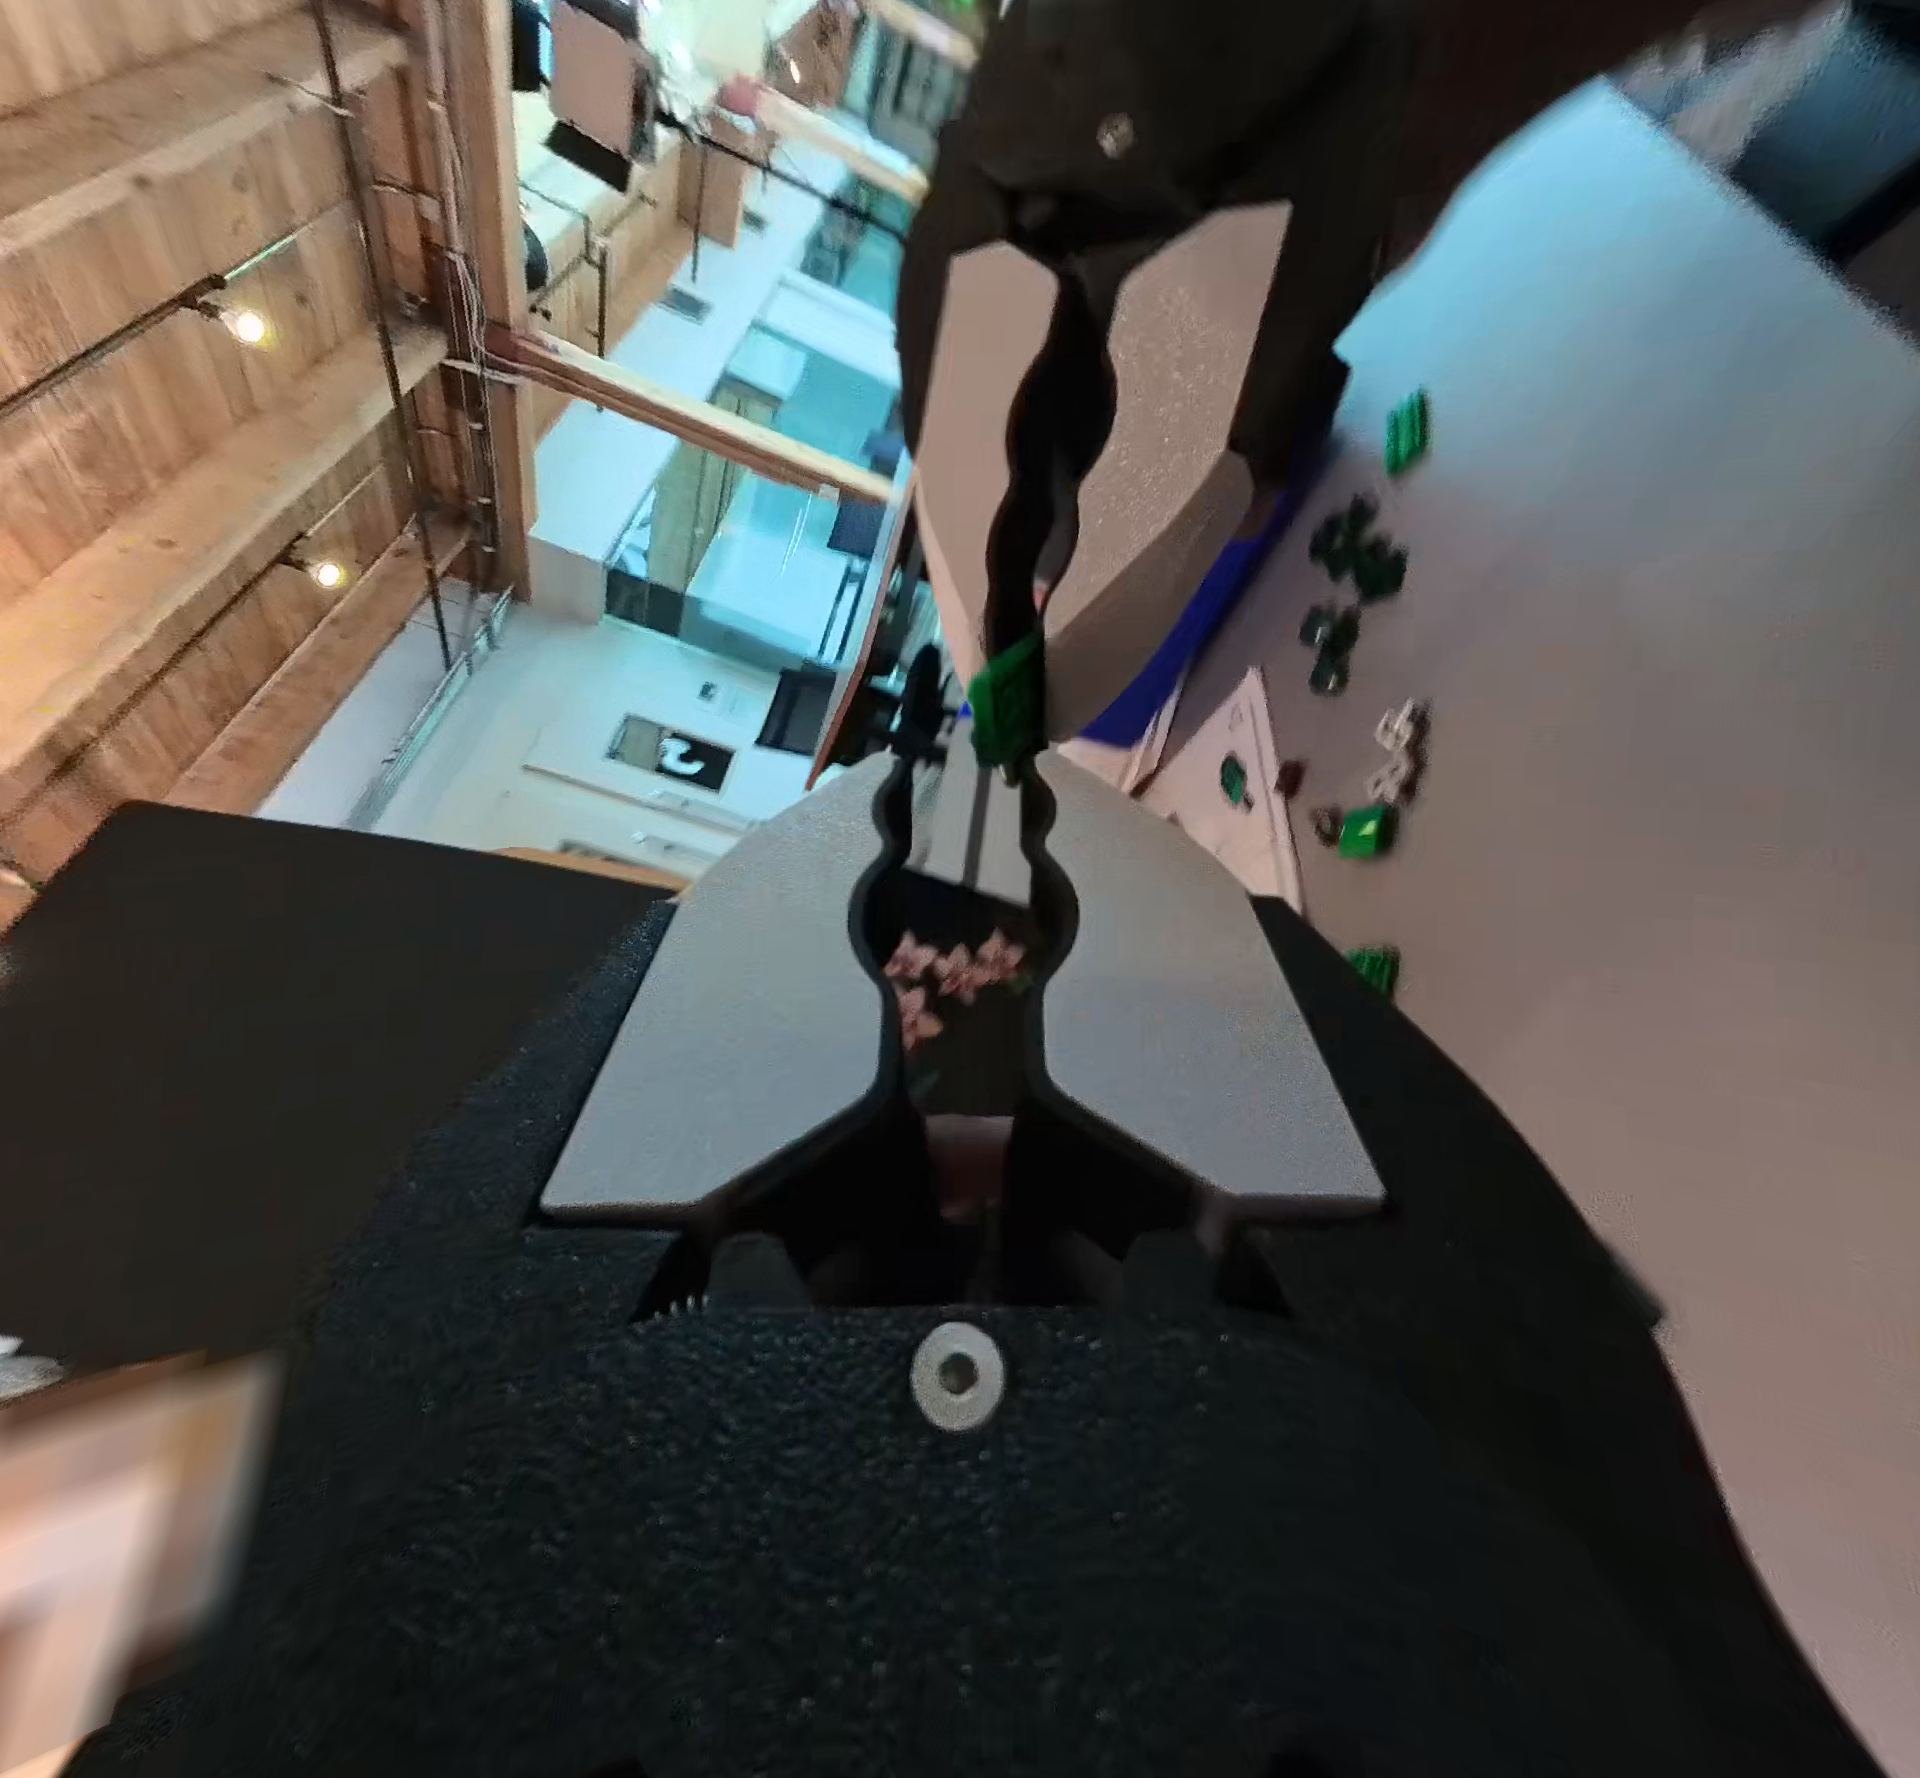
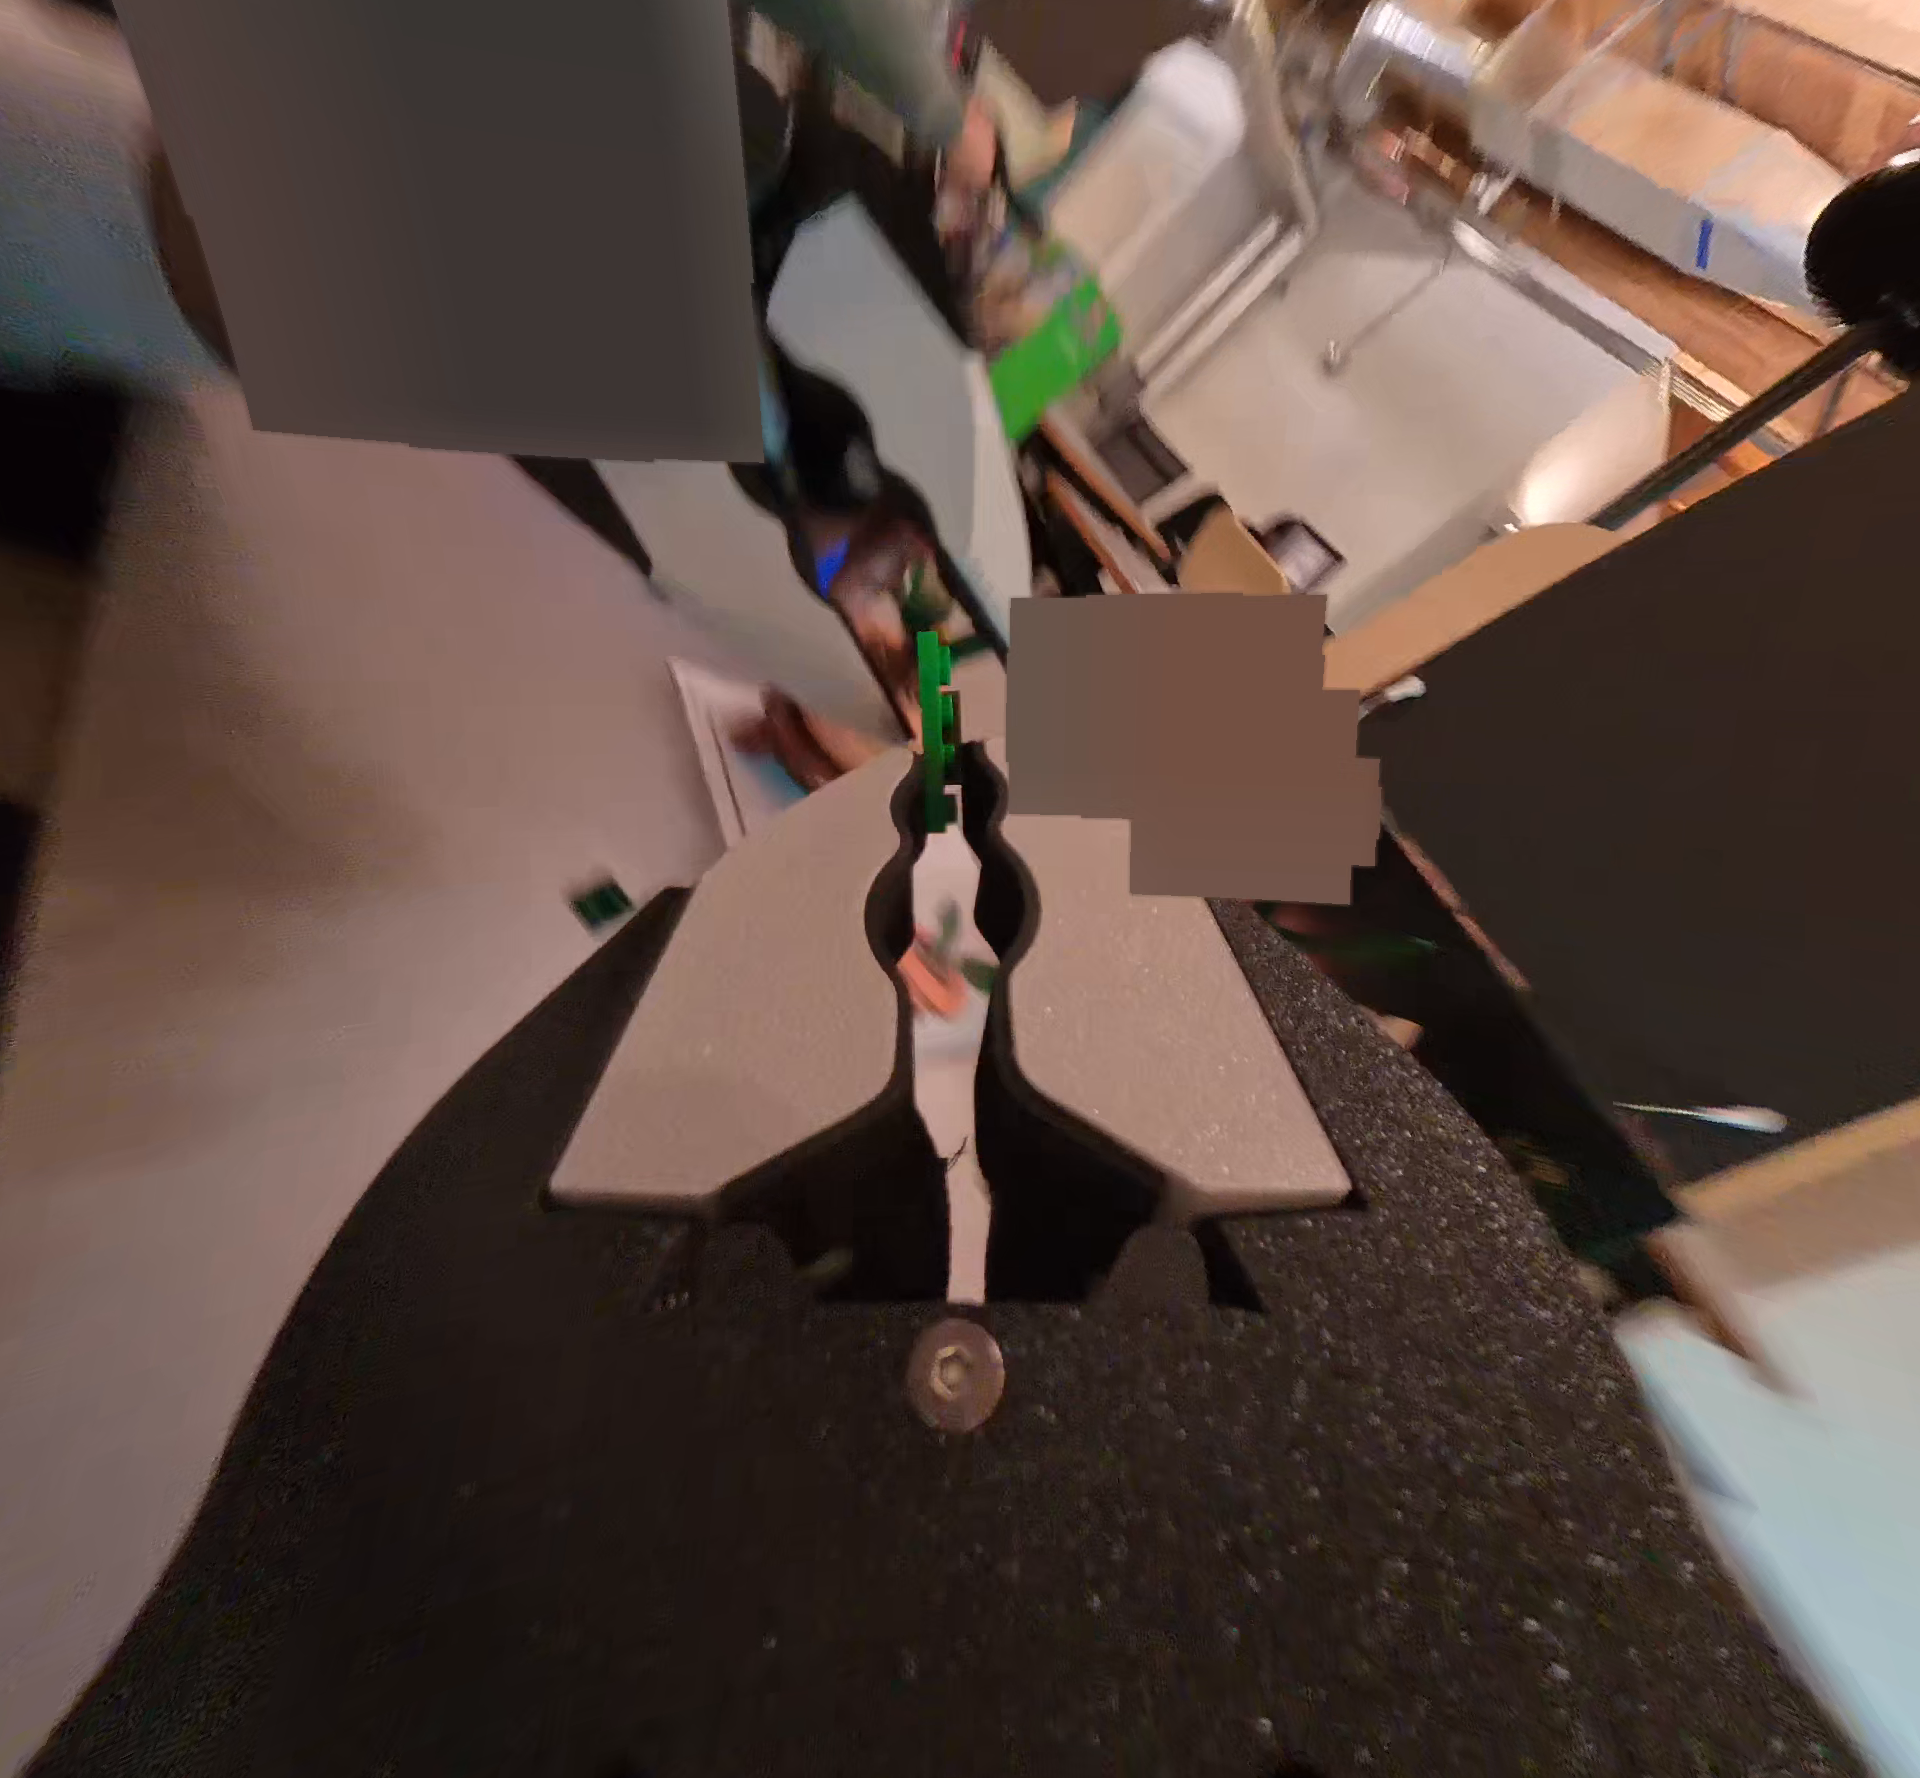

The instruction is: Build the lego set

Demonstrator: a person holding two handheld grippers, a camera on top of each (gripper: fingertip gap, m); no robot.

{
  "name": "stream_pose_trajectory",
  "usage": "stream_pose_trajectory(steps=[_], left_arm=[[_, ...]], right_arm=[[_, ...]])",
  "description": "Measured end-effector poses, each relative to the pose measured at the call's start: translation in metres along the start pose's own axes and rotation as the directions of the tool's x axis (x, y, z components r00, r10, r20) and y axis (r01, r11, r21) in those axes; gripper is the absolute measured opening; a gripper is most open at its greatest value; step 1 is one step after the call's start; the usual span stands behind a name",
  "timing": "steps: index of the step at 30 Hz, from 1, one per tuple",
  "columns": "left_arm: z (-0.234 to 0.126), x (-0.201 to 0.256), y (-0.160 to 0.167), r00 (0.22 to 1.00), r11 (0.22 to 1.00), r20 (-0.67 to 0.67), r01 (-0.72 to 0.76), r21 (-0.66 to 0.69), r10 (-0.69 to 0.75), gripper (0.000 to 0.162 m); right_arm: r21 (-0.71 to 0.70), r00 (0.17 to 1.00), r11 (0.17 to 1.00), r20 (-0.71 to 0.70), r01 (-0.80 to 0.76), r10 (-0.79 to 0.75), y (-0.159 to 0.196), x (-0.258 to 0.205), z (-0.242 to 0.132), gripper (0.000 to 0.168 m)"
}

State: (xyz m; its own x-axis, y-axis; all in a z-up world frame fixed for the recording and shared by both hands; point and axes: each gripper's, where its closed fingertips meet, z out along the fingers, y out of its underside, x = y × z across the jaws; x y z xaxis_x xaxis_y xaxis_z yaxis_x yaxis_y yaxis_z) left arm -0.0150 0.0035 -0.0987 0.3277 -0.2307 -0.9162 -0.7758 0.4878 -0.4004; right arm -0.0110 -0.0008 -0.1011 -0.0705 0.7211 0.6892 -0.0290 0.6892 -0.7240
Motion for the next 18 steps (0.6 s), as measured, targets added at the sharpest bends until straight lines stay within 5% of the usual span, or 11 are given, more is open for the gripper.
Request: stream_pose_trajectory(steps=[3, 7, 11, 18], left_arm=[[-0.003, -0.005, -0.013, 0.962, 0.947, -0.049, 0.274, 0.170, -0.270, 0.025], [-0.005, -0.008, -0.029, 0.832, 0.778, -0.202, 0.554, 0.295, -0.516, 0.029], [-0.003, -0.005, -0.038, 0.819, 0.754, -0.229, 0.574, 0.319, -0.526, 0.021], [-0.007, 0.000, -0.048, 0.821, 0.745, -0.270, 0.571, 0.346, -0.503, 0.009]], right_arm=[[0.296, 0.948, 0.901, 0.105, -0.318, 0.300, -0.023, 0.002, -0.011, 0.006], [0.463, 0.834, 0.697, 0.236, -0.548, 0.499, -0.029, 0.008, -0.017, 0.006], [0.509, 0.798, 0.617, 0.315, -0.599, 0.515, -0.036, 0.003, -0.015, 0.006], [0.517, 0.812, 0.626, 0.350, -0.584, 0.468, -0.043, -0.001, -0.015, 0.006]])
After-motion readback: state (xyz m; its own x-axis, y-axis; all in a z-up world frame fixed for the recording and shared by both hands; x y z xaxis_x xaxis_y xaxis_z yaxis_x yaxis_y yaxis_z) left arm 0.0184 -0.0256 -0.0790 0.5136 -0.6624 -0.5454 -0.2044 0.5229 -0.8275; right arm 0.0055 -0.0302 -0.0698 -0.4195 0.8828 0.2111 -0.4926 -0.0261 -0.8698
